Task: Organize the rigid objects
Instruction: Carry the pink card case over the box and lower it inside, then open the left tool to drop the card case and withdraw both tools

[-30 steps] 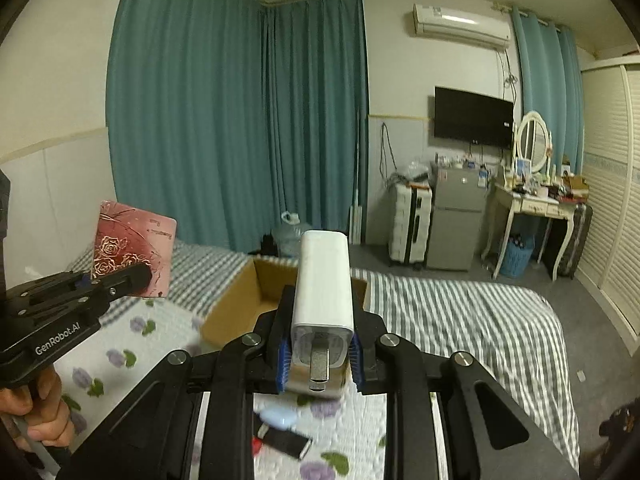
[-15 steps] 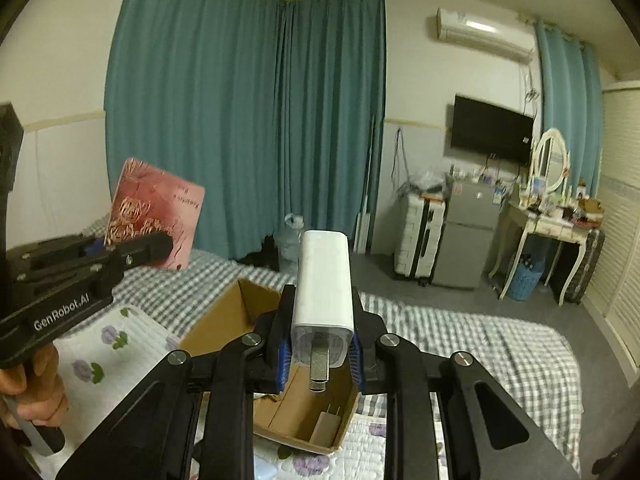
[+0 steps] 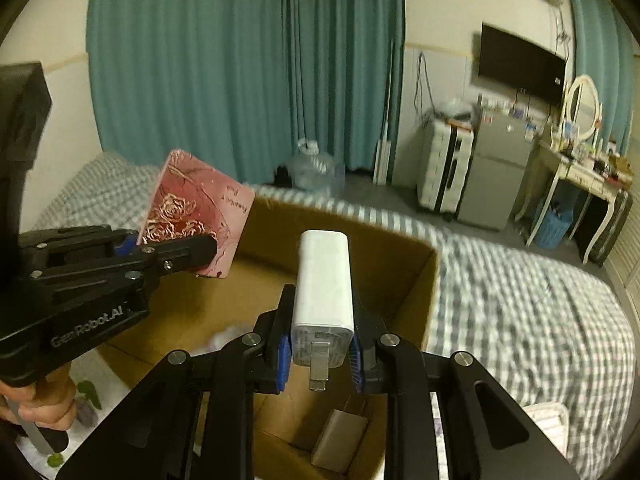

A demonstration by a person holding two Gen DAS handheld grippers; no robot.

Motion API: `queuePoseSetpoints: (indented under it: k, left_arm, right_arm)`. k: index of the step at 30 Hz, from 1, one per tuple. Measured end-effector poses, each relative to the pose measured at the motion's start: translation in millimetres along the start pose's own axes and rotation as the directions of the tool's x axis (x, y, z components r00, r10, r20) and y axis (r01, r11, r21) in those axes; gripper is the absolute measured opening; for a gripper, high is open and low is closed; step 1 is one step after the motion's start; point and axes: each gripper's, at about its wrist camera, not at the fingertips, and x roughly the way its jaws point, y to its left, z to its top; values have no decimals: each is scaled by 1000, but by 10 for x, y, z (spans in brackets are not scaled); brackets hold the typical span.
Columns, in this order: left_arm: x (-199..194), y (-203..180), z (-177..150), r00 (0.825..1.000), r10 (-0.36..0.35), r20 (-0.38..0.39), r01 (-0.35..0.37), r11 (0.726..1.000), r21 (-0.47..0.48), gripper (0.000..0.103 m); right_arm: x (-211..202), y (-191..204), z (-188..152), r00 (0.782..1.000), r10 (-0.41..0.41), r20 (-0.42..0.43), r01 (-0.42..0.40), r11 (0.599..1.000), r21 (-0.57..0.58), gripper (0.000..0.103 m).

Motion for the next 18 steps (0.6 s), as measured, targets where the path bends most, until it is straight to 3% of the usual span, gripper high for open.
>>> queuePoseSetpoints:
  k: [5,9,12,14,16,18]
  left_arm:
    - [225,64,-52,998,7,-63,-8,1000,-20,10]
    - [252,82,-49,997,23,-70,-24,999,-25,15]
    - [136,114,-10,999,21,-49,-24,999,-45,22]
    - [15,131,29,999,30,-18,-31,999,-44,40]
    - [-128,125,87,999,40,17,-40,998,-51,50]
    - [-295,118,166,998,43,47,-40,998,-56,50]
  right_arm:
    - [263,-13,-92,997,-16,-72,17,1000,4,22]
    - [354,-34,-159,995,-18,-97,18,1000,1,22]
    - [347,-41,-203,994,-30,-107,31,1000,3,22]
    - [311,-49,-183,994,-38,-106,38,999,6,24]
    - [199,-53,-172,995,-50,-87,51,999,6,33]
    - [75,-63,-107,997,-65,-51,65,998,8,47]
